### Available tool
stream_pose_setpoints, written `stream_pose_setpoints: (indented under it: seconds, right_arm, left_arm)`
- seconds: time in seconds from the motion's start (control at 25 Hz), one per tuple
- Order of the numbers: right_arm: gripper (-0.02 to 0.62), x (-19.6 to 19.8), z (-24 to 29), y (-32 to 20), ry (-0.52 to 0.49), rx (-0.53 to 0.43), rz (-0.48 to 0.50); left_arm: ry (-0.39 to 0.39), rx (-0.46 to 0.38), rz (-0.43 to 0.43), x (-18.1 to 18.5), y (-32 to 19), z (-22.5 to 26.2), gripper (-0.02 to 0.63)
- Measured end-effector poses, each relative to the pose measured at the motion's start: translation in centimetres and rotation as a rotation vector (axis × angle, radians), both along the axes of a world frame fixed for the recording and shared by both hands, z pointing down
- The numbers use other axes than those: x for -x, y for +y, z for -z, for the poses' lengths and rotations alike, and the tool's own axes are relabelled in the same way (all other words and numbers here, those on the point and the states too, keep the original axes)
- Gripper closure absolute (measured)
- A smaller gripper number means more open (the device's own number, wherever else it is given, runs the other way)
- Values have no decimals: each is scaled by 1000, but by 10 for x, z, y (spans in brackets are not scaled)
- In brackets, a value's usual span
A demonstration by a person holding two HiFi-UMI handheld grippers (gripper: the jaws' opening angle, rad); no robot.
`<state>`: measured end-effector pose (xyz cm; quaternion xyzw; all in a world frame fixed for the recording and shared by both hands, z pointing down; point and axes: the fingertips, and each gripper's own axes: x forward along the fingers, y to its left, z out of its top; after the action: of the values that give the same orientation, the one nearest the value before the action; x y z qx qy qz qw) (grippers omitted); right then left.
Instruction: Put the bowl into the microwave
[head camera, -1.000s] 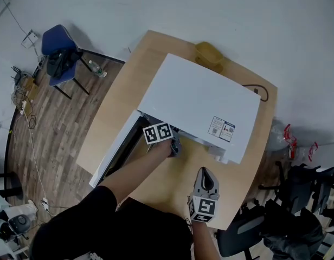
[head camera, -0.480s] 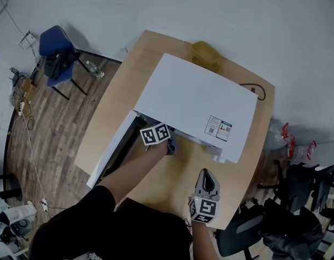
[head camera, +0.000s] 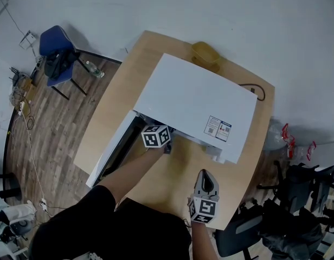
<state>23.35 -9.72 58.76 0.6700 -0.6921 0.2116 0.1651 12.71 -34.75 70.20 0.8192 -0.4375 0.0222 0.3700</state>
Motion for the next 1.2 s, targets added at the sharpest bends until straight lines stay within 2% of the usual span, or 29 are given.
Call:
stream_pose_setpoints:
  seconds: [0.08, 0.28, 0.44, 0.6, 0.8, 1.2]
  right_arm:
    - [534, 1, 0, 1, 2, 1, 6]
    - [534, -3, -4, 3, -32, 9, -13]
    - [534, 1, -3, -1, -39, 3, -1]
    - [534, 8, 0, -1, -90, 0, -9]
    - [534, 27, 3, 1, -97, 0, 34]
    - [534, 36, 3, 8, -88, 9, 45]
  left_arm:
    - [-11, -23, 18, 6, -2, -1, 258]
    - [-5, -19, 84, 22, -6, -6, 258]
    - [-56, -41, 43, 20, -2, -9, 258]
    - [-67, -39, 6, 15, 0, -9, 258]
    - [-166, -74, -75, 9, 6, -11, 258]
    - [-151, -183, -113, 21, 17, 15, 256]
